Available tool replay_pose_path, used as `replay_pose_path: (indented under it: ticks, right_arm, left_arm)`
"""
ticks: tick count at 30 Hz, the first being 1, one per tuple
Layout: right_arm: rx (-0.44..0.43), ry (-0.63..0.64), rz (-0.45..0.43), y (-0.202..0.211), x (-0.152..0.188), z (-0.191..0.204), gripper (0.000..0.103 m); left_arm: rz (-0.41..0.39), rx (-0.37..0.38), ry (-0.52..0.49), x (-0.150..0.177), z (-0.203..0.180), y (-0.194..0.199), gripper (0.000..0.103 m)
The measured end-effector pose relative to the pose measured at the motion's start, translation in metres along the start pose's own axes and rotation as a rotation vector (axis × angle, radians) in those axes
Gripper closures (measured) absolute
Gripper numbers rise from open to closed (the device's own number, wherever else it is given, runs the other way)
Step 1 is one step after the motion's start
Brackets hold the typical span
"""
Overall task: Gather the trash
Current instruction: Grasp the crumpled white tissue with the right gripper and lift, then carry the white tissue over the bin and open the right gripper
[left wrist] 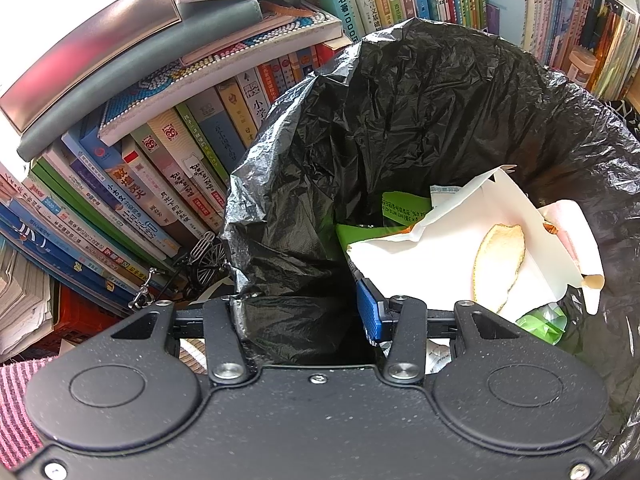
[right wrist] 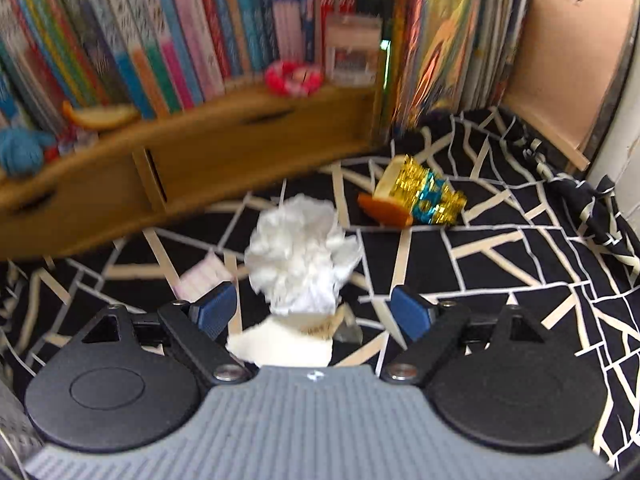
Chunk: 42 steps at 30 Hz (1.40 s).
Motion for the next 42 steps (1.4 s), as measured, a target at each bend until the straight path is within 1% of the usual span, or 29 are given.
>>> replay_pose_path:
  ticks: [3, 8, 10, 12, 13, 14, 15, 16, 17, 19, 20, 23, 26, 32, 34, 37, 42]
  right_arm:
    - [0.002, 0.015, 0.009, -0.006, 0.003, 0.005, 0.013]
    - [0.005, 0.039, 0.009, -0.017, -0.006, 0.012, 0.01]
    - [0.02, 0.056, 0.025, -0.025, -0.008, 0.013, 0.01]
    - [0.019, 0.053, 0.053, -0.032, -0.01, 0.013, 0.01]
    - [0.012, 0.049, 0.069, -0.035, -0.009, 0.013, 0.012]
    - [0.005, 0.049, 0.088, -0.037, -0.008, 0.014, 0.015]
    - [-0.001, 0.052, 0.11, -0.039, -0.007, 0.015, 0.025]
    - [-0.003, 0.057, 0.128, -0.04, -0.005, 0.016, 0.04]
    - [-0.01, 0.059, 0.14, -0.039, -0.004, 0.017, 0.049]
    - [-0.012, 0.055, 0.15, -0.034, -0.004, 0.019, 0.074]
    - [0.004, 0.06, 0.155, -0.031, -0.003, 0.02, 0.076]
    - [0.0, 0.085, 0.16, -0.019, -0.004, 0.025, 0.078]
    - [-0.009, 0.119, 0.135, 0.003, -0.012, 0.029, 0.078]
    - [-0.083, 0.146, 0.076, 0.058, -0.036, 0.039, 0.078]
    - [-0.122, 0.153, 0.057, 0.078, -0.042, 0.045, 0.078]
    - [-0.205, 0.13, 0.034, 0.107, -0.051, 0.056, 0.078]
    - [-0.344, 0.105, -0.047, 0.157, -0.07, 0.081, 0.078]
  left_arm:
    - [0.002, -0.005, 0.002, 0.0, -0.001, 0.0, 0.06]
    - [0.0, -0.014, 0.002, 0.0, -0.002, 0.001, 0.06]
    - [0.001, -0.017, 0.001, 0.0, -0.001, 0.0, 0.06]
    - [0.002, -0.018, 0.002, 0.0, -0.001, 0.0, 0.06]
    - [0.002, -0.019, 0.002, 0.0, -0.001, 0.0, 0.06]
    - [0.002, -0.019, 0.002, 0.0, -0.001, 0.0, 0.06]
    - [0.002, -0.019, 0.003, 0.0, -0.001, 0.0, 0.06]
    - [0.002, -0.018, 0.002, 0.0, -0.001, 0.0, 0.06]
    - [0.002, -0.018, 0.002, 0.0, -0.001, 0.0, 0.06]
    - [0.002, -0.02, 0.001, 0.0, 0.0, -0.001, 0.06]
    - [0.001, -0.021, 0.001, 0.0, 0.0, -0.001, 0.06]
    - [-0.003, -0.027, -0.001, 0.0, 0.0, -0.001, 0.06]
    - [-0.004, -0.027, -0.002, 0.0, 0.0, -0.001, 0.06]
    - [-0.004, -0.027, -0.003, 0.0, 0.0, -0.001, 0.06]
    - [-0.005, -0.025, -0.003, 0.0, 0.0, 0.0, 0.06]
    - [-0.005, -0.023, -0.004, 0.0, 0.0, 0.0, 0.06]
    - [-0.005, -0.023, -0.003, 0.0, 0.0, 0.0, 0.06]
Point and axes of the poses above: each gripper's, at about its wrist camera, not at the fingertips, and y roughly against the way its jaws point, z to its left, x to its underside, the point moved 10 cm from there along -y, roughly the way its jaws point, and after that the axes turned 1 degree about y, right-handed, at the moved point
